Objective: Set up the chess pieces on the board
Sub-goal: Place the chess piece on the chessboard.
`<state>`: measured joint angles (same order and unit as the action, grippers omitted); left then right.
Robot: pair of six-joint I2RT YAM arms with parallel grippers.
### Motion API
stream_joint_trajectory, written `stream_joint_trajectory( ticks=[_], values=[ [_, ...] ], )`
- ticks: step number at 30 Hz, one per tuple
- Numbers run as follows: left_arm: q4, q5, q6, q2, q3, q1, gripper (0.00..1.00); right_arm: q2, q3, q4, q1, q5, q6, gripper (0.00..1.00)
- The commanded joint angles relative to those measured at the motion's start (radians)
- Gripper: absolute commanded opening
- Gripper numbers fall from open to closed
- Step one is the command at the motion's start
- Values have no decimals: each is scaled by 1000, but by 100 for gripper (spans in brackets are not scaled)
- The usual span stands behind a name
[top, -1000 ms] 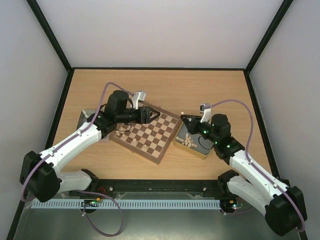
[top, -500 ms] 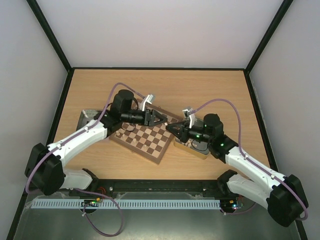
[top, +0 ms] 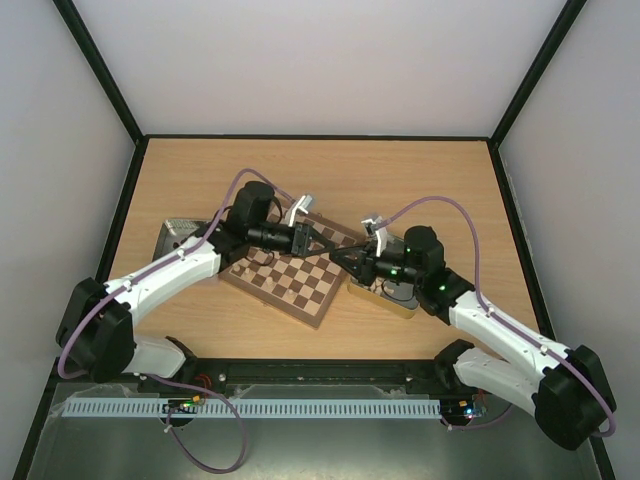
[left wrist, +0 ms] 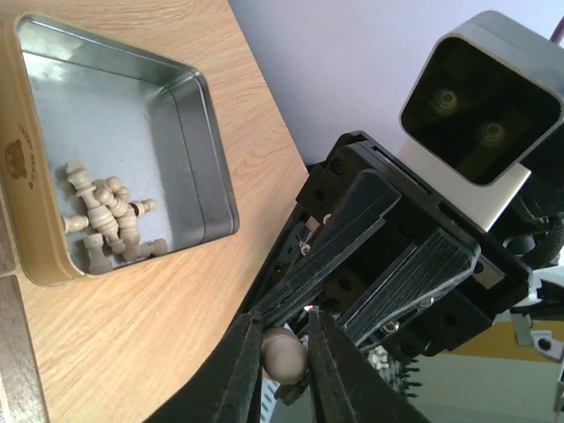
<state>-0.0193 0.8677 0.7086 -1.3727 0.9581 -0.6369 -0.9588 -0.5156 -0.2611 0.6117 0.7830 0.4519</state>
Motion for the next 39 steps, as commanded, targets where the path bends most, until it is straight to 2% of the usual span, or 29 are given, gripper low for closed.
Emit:
stream_joint_trajectory(
  ticks=[1,3,5,8,12,17,20,30,39],
  values=[
    [7,42,-6,0,8,-12,12,-6,-42,2,10,-9,-13,6],
    [5,38,-7,6,4,-12,5,-8,-45,7,10,-20,-8,9],
    [-8,12,-21,15,5,-12,5,-7,-48,19,9,-33,-1,28],
    [-70,-44,-70,36,2,2,6,14,-28,46,10,-73,5,44],
    [-218,-246,-164,64,-19,54,6,55,3,67,10,-189,22,56],
    [-413,-799,-175,89,-37,67,5,88,25,77,10,-339,42,58],
    [-438,-947,-156,87,-68,71,5,86,32,73,10,-382,50,58],
    [-438,-1055,-137,-1,-90,72,6,48,33,63,10,-401,68,58],
    [-441,-1049,-122,-79,-94,72,7,33,36,62,9,-412,68,58]
  ],
)
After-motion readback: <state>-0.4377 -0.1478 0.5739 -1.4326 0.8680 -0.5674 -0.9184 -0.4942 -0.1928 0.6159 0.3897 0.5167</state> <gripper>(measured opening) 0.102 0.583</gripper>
